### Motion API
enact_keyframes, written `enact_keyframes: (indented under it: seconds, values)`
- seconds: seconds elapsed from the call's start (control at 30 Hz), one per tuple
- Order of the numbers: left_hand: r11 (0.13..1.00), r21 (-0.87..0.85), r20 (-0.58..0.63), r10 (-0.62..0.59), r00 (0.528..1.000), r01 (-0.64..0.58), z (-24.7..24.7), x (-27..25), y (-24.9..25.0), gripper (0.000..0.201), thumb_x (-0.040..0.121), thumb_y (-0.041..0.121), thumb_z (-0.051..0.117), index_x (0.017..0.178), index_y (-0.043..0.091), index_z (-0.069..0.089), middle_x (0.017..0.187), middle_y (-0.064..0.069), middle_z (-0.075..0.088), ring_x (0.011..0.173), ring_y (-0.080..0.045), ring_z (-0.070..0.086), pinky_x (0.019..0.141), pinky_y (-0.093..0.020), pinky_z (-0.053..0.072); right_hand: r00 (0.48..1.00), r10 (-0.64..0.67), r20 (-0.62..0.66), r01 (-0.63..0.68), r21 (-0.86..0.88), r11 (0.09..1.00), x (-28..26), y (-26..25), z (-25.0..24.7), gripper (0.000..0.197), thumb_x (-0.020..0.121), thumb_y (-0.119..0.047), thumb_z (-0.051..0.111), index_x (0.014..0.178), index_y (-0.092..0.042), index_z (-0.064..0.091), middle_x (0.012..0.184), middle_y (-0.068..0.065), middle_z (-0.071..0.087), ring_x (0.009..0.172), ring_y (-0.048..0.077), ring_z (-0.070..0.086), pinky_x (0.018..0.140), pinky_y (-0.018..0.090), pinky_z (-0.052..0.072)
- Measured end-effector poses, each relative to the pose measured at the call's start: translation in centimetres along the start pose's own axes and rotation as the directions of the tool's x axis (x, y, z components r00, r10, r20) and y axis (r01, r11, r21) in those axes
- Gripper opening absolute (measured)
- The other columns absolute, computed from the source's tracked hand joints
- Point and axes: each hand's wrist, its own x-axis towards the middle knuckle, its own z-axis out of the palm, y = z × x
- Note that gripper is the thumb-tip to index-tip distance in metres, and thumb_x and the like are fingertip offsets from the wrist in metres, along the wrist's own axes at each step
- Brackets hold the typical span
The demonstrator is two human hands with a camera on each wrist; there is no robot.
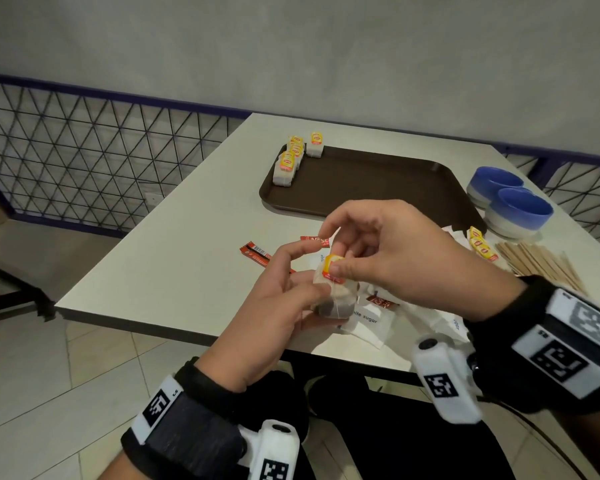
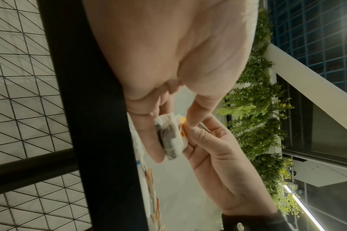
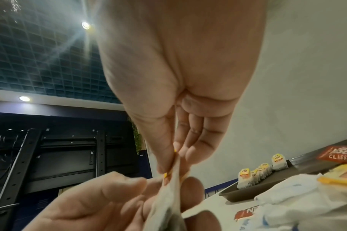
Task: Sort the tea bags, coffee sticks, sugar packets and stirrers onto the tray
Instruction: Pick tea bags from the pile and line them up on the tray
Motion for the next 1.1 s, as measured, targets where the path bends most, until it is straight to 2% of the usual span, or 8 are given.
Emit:
enact_keyframes:
  seconds: [0.17, 0.33, 0.43, 0.5, 0.67, 0.8, 1.0, 1.1]
  values:
    - [0.993, 0.098, 0.001, 0.060, 0.998, -0.060, -0.1, 0.1, -0.4, 0.041, 0.100, -0.001, 0.053, 0.134, 0.022, 0.047, 0.105, -0.017, 0.076, 0.093, -0.028, 0.073, 0.078, -0.041, 0.059, 0.999, -0.037, -0.033, 0.032, -0.115, 0.993, -0.2, 0.6, 0.2, 0.029, 0.081, -0.018, 0.086, 0.102, -0.031, 0.070, 0.083, -0.010, 0.070, 0.074, 0.008, 0.068, 0.067, 0.027, 0.057]
    - [0.991, 0.103, -0.003, 0.091, 0.996, -0.090, -0.2, 0.1, -0.5, 0.040, 0.101, -0.001, 0.051, 0.134, 0.022, 0.049, 0.104, -0.016, 0.077, 0.093, -0.027, 0.074, 0.073, -0.033, 0.060, 0.993, -0.033, -0.117, 0.002, -0.255, 0.967, -0.3, 1.0, 0.3, 0.021, 0.083, -0.041, 0.081, 0.099, -0.035, 0.069, 0.084, -0.013, 0.069, 0.074, 0.003, 0.064, 0.064, 0.020, 0.050]
    - [0.989, 0.108, 0.011, 0.098, 0.995, -0.098, -0.2, 0.1, -0.6, 0.041, 0.102, 0.001, 0.051, 0.136, 0.023, 0.048, 0.106, -0.017, 0.076, 0.096, -0.030, 0.073, 0.078, -0.041, 0.061, 0.996, 0.045, -0.078, -0.056, -0.142, 0.988, -0.5, 1.5, 0.1, 0.018, 0.084, -0.045, 0.077, 0.095, -0.030, 0.075, 0.078, -0.006, 0.072, 0.069, 0.010, 0.067, 0.062, 0.032, 0.057]
    - [0.987, 0.120, 0.024, 0.103, 0.994, -0.105, -0.2, 0.1, -0.6, 0.041, 0.102, 0.002, 0.050, 0.137, 0.023, 0.047, 0.105, -0.018, 0.076, 0.097, -0.031, 0.073, 0.080, -0.042, 0.061, 0.995, 0.095, 0.011, -0.094, -0.054, 0.994, -0.7, 1.6, -0.1, 0.019, 0.086, -0.044, 0.075, 0.090, -0.026, 0.079, 0.074, 0.003, 0.073, 0.066, 0.024, 0.067, 0.063, 0.039, 0.057]
    - [0.981, 0.153, 0.051, 0.111, 0.993, -0.117, -0.1, -0.1, -0.6, 0.042, 0.103, 0.002, 0.049, 0.138, 0.023, 0.045, 0.104, -0.017, 0.076, 0.096, -0.029, 0.074, 0.078, -0.034, 0.061, 0.983, 0.171, 0.074, -0.176, 0.069, 0.982, -0.9, 1.6, -0.6, 0.011, 0.087, -0.031, 0.078, 0.085, -0.021, 0.081, 0.069, 0.005, 0.072, 0.056, 0.020, 0.060, 0.061, 0.039, 0.055]
    - [0.961, 0.241, 0.050, 0.128, 0.991, -0.136, -0.3, -0.1, -0.9, 0.040, 0.104, 0.005, 0.048, 0.137, 0.028, 0.045, 0.101, -0.013, 0.077, 0.098, -0.026, 0.073, 0.079, -0.027, 0.057, 0.976, 0.166, 0.139, -0.176, 0.064, 0.982, -0.6, 1.2, -0.9, 0.008, 0.087, -0.025, 0.079, 0.089, -0.018, 0.079, 0.075, 0.011, 0.075, 0.067, 0.032, 0.071, 0.068, 0.039, 0.063]
    - [0.931, 0.329, 0.057, 0.150, 0.987, -0.160, -0.2, -0.4, -1.1, 0.041, 0.105, 0.014, 0.050, 0.134, 0.042, 0.045, 0.101, -0.002, 0.076, 0.107, -0.021, 0.069, 0.100, -0.053, 0.052, 0.949, 0.166, 0.270, -0.163, -0.031, 0.986, 0.0, 0.5, -1.7, 0.007, 0.091, -0.020, 0.077, 0.095, -0.015, 0.079, 0.080, 0.009, 0.077, 0.072, 0.022, 0.075, 0.069, 0.030, 0.062]
    - [0.952, 0.252, 0.027, 0.172, 0.985, -0.173, 0.0, -0.7, -1.0, 0.046, 0.103, 0.009, 0.053, 0.135, 0.041, 0.043, 0.115, 0.002, 0.071, 0.110, -0.022, 0.069, 0.101, -0.055, 0.052, 0.914, 0.169, 0.369, -0.133, -0.120, 0.984, 0.8, -0.7, -2.9, 0.003, 0.091, -0.023, 0.076, 0.089, -0.020, 0.077, 0.077, 0.005, 0.076, 0.068, 0.015, 0.072, 0.067, 0.027, 0.058]
